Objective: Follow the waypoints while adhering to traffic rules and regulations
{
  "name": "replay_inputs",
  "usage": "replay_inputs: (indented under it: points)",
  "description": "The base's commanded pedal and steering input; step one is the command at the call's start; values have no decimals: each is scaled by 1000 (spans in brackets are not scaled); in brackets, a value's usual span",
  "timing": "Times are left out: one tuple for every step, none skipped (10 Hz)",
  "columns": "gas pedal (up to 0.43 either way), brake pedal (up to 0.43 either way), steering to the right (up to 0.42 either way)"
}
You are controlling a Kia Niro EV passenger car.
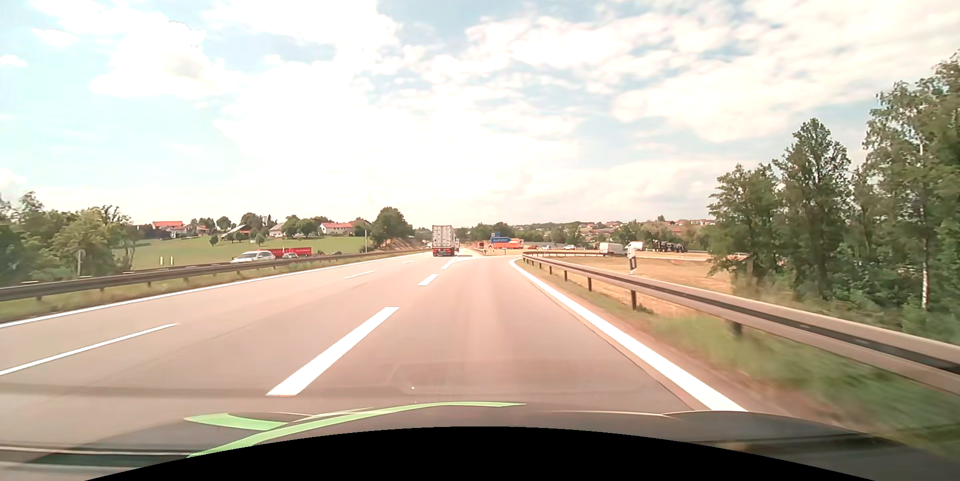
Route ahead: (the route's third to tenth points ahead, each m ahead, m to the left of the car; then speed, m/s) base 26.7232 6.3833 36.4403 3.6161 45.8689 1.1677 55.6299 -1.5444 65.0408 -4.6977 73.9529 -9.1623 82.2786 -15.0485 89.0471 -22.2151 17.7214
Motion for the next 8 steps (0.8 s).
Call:
replay_inputs:
  points:
    - [0, 104, 0]
    - [0, 110, 1]
    - [0, 116, 3]
    - [0, 122, 4]
    - [0, 122, 5]
    - [0, 128, 5]
    - [0, 134, 5]
    - [0, 140, 6]
